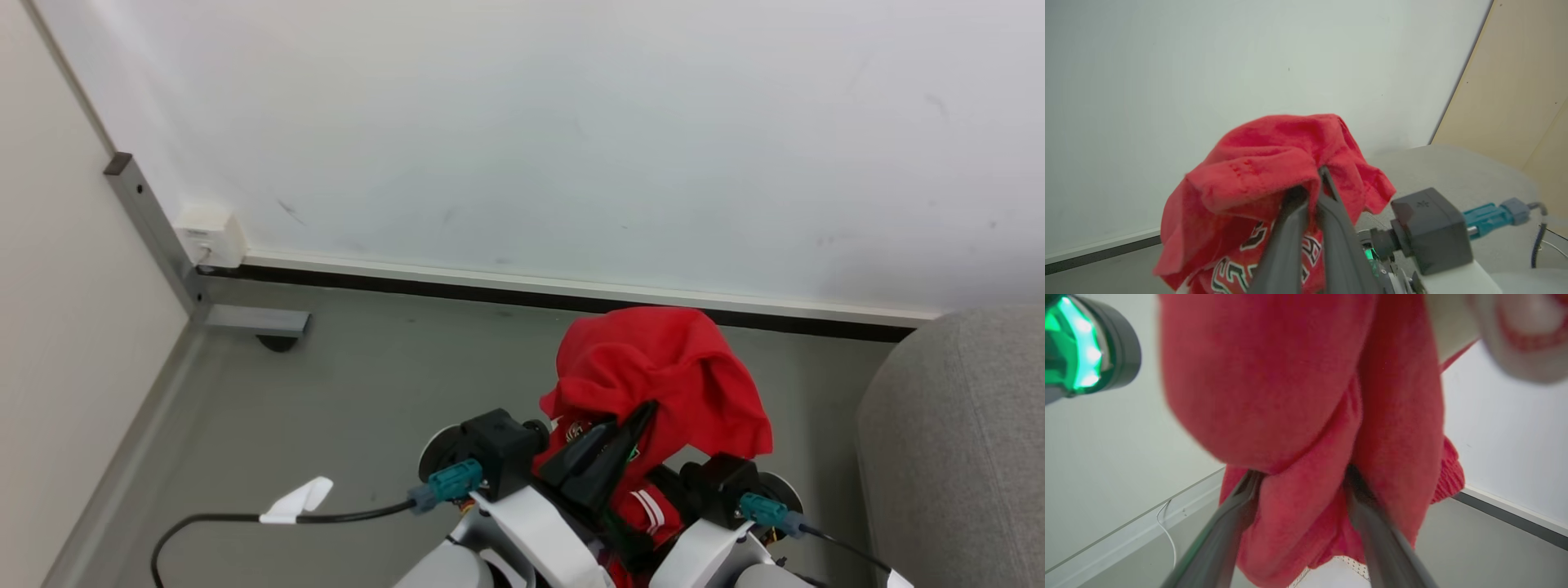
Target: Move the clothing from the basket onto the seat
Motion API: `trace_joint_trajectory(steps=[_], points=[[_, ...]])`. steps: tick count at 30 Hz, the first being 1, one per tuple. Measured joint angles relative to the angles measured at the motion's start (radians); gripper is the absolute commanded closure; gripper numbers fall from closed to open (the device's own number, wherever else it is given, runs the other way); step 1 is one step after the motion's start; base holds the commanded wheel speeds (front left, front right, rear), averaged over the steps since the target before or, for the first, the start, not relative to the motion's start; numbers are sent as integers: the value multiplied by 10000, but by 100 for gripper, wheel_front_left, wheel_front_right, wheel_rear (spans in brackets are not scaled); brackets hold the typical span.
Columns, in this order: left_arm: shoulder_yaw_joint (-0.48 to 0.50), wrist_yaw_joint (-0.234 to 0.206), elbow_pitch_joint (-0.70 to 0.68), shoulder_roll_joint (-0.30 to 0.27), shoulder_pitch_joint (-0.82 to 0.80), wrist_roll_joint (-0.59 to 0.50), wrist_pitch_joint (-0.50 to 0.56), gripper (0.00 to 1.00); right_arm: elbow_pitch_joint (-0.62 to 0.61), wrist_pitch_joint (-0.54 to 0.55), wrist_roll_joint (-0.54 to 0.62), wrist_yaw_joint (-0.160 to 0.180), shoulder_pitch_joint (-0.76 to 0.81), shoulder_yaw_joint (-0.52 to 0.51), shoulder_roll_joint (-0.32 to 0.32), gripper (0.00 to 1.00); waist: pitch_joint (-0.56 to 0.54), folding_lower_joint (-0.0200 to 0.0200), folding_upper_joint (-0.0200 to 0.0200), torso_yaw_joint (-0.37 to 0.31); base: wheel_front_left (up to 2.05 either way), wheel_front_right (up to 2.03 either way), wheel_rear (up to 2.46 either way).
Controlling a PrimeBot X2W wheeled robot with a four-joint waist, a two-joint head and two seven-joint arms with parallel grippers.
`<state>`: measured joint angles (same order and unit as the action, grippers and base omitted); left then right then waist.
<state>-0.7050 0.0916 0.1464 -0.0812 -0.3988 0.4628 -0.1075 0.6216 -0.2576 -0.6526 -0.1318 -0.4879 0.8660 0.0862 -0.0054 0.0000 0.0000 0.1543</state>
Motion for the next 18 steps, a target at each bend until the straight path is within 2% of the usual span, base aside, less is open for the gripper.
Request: trace_joint_trajectory(steps=[1, 6, 18], points=[[0, 0, 0, 0, 0, 0, 0, 100, 0, 0, 0, 0, 0, 0, 0, 100, 0, 0, 0, 0, 0, 0, 0], [31, -102, -54, -8, 100, 54, 2, 100, 132, -36, -88, 0, -50, -69, -40, 100, -58, 0, 1, 109, 0, 0, 0], [483, -357, 291, -309, 122, 313, -174, 100, -826, -48, 318, 0, 359, -1162, 157, 100, 127, 0, 1, -279, 0, 0, 0]])
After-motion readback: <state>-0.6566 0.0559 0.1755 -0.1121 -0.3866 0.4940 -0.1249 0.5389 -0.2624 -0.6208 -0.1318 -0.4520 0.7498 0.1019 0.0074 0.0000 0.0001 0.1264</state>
